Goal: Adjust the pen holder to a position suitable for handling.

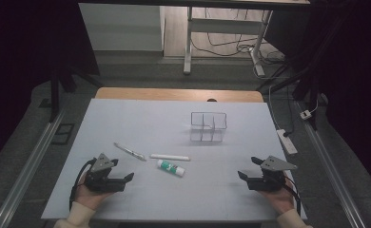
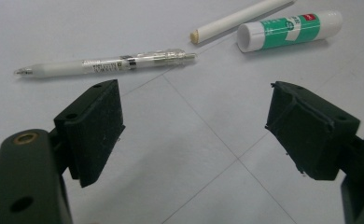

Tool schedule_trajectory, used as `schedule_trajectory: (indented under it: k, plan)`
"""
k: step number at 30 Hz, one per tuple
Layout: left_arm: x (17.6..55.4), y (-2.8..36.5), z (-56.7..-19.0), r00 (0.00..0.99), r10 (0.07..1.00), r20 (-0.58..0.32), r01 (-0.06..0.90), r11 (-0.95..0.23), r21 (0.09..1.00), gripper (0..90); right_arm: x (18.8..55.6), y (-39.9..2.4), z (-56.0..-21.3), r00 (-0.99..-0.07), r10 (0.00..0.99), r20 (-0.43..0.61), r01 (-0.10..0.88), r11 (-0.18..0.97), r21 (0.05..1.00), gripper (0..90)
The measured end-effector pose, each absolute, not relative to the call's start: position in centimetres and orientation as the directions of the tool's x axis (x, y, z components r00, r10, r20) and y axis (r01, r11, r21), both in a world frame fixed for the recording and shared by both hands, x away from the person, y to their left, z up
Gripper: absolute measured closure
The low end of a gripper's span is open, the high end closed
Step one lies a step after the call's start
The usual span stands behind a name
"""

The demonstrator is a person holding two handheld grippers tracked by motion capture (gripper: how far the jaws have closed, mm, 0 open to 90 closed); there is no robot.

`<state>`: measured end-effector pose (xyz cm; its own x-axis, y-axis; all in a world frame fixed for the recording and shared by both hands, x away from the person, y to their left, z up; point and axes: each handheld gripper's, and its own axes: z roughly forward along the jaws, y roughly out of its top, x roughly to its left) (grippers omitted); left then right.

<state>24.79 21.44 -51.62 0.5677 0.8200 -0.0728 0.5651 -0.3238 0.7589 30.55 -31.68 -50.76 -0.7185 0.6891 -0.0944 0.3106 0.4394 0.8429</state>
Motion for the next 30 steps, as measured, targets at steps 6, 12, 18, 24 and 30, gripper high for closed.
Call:
schedule_trajectory:
  k: [6,12,18,24,30]
  plan:
    - [24.83,21.4,-51.71,0.572,0.816,-0.075,0.565,-0.327,0.757,18.3,30.57,-31.67,-50.78,-0.721,0.687,-0.09,0.318,0.444,0.838,21.6]
    - [24.84,21.49,-51.72,0.571,0.818,-0.072,0.563,-0.326,0.759,18.2,30.63,-31.57,-50.9,-0.721,0.688,-0.087,0.322,0.443,0.836,22.0]
    - [24.92,21.45,-51.79,0.572,0.817,-0.071,0.564,-0.329,0.757,18.2,30.69,-31.53,-50.95,-0.721,0.688,-0.086,0.326,0.447,0.833,22.5]
    - [24.95,21.41,-51.73,0.576,0.814,-0.07,0.559,-0.33,0.761,18.2,30.95,-31.59,-50.9,-0.711,0.699,-0.083,0.337,0.442,0.831,23.0]
    - [25.06,21.35,-51.74,0.578,0.813,-0.07,0.56,-0.332,0.759,18.1,31.39,-31.64,-50.74,-0.694,0.716,-0.079,0.354,0.434,0.829,23.3]
